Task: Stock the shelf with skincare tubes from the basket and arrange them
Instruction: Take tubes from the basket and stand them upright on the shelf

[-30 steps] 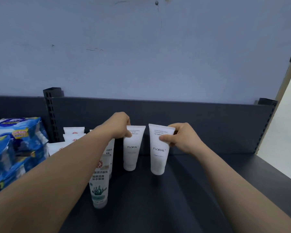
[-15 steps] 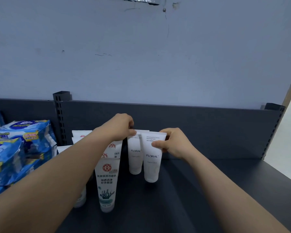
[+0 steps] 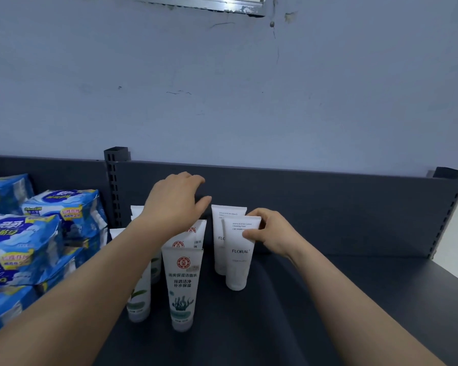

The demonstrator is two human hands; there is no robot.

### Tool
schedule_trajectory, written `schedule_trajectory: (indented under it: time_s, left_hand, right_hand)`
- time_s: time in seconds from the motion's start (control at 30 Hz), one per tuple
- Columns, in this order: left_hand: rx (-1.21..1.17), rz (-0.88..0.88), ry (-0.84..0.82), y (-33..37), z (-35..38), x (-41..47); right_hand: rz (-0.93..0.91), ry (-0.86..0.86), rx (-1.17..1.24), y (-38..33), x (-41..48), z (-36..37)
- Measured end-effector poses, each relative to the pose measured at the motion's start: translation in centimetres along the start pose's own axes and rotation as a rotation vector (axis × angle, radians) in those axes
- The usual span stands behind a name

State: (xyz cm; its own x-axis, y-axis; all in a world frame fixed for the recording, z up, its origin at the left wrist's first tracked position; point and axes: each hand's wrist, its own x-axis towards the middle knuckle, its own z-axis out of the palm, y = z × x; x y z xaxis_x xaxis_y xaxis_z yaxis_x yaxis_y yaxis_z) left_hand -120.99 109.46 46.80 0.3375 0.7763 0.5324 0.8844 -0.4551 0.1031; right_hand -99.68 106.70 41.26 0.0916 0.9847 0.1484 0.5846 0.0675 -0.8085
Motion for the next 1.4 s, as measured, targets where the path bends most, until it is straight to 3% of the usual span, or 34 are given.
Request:
schedule_trajectory:
  time_s: [0.23, 0.4, 0.6, 0.93, 1.4]
  left_hand:
    - [0.004, -0.027, 0.02, 0.9, -0.9, -2.1]
    - [0.031, -0.056, 0.044, 2.5, -2.3, -4.8]
    - [0.053, -0.135, 0.093, 4.7, -4.4, -10.9]
    - [0.209, -0.394, 0.018, 3.5, -7.6, -26.9]
    - [0.348, -0.917, -0.068, -9.3, -13.1, -49.1]
  right_hand:
    - [-0.14, 0.1, -0.081, -0.6, -1.2, -0.8]
    - [-0.289, 0.179, -0.314, -1.9, -4.6, -1.7]
    - [-0.464, 0.158, -0.407, -3.7, -10.3, -1.4]
    - [-0.692, -0.057, -0.334, -5.1, -20.0, 5.7]
    - [-0.938, -0.415, -0.229, -11.3, -27.5, 27.8]
